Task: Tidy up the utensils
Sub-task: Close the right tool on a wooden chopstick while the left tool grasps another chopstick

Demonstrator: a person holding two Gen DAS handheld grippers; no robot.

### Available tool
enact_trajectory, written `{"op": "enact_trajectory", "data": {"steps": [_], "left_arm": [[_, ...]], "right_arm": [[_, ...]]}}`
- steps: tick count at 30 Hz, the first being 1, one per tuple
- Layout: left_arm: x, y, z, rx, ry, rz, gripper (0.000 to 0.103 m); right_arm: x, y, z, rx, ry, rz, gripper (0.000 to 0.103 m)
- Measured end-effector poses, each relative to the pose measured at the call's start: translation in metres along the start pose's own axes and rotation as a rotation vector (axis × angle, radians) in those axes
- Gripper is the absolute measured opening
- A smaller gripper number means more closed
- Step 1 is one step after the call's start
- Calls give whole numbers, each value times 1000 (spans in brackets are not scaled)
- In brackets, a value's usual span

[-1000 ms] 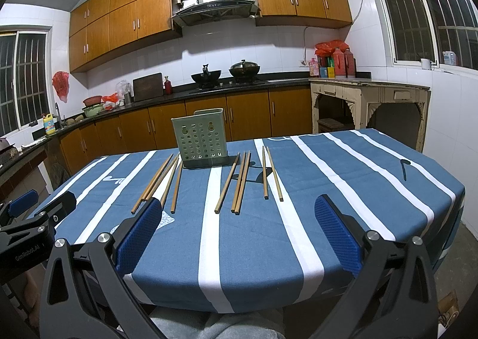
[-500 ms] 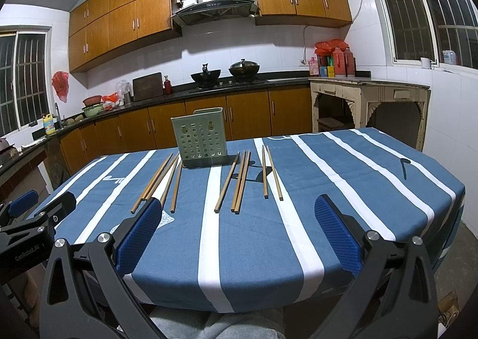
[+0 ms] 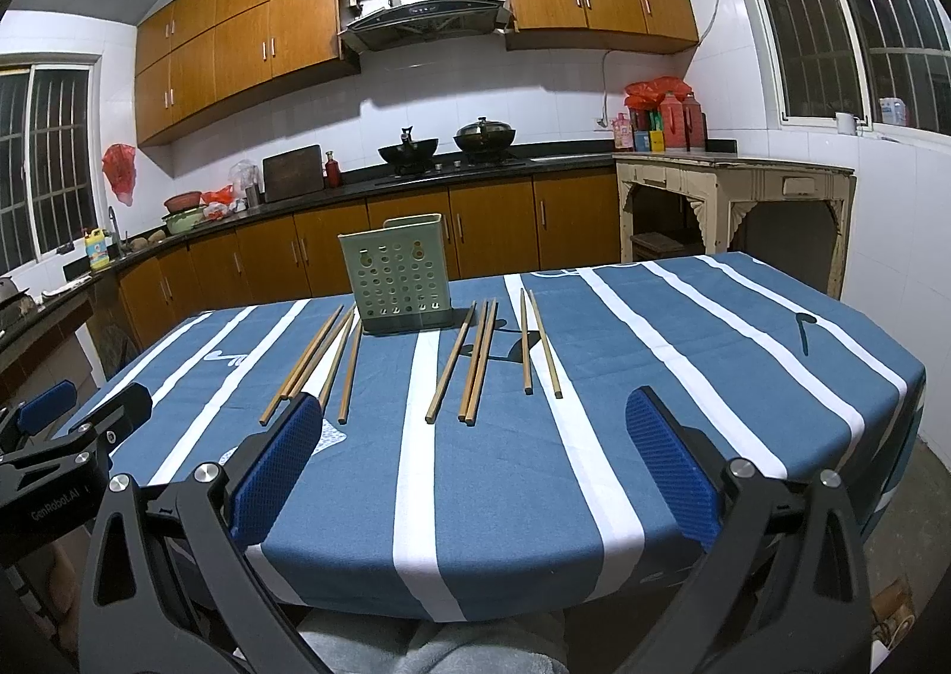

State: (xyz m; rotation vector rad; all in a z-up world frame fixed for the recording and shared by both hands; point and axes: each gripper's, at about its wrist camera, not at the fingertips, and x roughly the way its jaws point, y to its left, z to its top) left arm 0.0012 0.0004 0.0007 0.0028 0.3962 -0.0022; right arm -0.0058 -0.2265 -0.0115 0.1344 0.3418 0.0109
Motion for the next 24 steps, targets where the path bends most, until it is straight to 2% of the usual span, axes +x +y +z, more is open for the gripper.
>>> {"op": "enact_trajectory", "data": {"steps": [6,9,16,18,20,21,22,24], "left_arm": [[8,6,5,-9,23,12,99],[31,8,5,-18,55,30,99],[107,28,18,-49,177,62,99],[129,37,21,-61,219,72,99],[147,43,23,-70,252,70,99],[155,46,23,-76,269,69,98],[165,49,23,-82,292,59,92],[182,54,21,-96,338,25,82]], "right_arm": [[9,-4,3,12,20,-10,101],[21,-11,6,26,42,-28,101],[88,-41,21,65,160,-89,101],[115,-50,24,71,216,-101,95],[147,-61,24,86,291,-107,77],[161,-65,24,96,326,-108,73],[172,-69,23,107,353,-104,66],[192,-78,21,123,400,-102,60]]}}
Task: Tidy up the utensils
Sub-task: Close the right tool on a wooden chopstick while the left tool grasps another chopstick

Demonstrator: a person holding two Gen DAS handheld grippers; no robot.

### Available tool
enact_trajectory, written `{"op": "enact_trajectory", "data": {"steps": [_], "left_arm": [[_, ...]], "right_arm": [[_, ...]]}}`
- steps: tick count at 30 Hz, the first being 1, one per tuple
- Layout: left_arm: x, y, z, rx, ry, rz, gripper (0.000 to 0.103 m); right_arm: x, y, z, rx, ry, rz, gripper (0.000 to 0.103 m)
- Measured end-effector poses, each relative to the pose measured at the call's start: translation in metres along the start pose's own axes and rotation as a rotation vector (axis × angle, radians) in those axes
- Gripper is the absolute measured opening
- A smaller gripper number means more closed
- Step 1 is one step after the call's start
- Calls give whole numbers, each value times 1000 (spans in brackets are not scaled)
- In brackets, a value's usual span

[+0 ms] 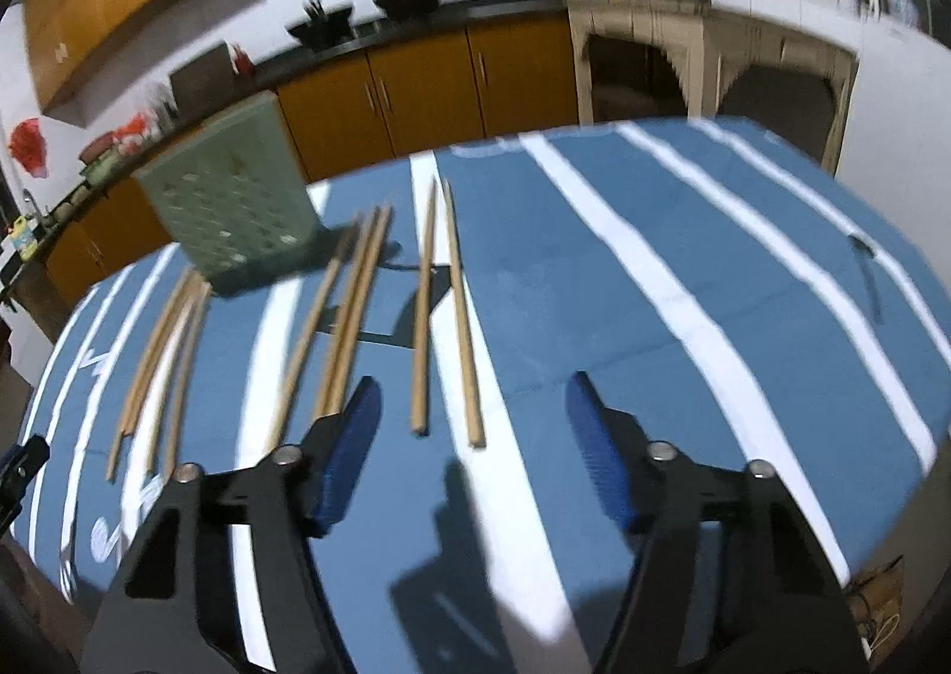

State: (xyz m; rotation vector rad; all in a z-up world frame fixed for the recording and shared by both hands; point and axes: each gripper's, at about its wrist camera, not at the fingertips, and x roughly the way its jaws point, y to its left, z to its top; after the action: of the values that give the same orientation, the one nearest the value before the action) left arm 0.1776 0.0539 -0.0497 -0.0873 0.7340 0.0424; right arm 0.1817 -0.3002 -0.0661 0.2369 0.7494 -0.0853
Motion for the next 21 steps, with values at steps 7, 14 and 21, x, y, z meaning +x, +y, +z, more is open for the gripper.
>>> {"op": "enact_trajectory", "data": {"steps": [7,14,21], "left_arm": [[41,-10,4,62,125,-46,67],[71,-14,2,102,233,-26,46],[79,-7,10,99,242,16,22]], "right_arm": [[41,2,4,-44,118,-24,41],[40,4,-1,-62,124,-40,34],[48,-5,8,-47,115,-56,11]]}}
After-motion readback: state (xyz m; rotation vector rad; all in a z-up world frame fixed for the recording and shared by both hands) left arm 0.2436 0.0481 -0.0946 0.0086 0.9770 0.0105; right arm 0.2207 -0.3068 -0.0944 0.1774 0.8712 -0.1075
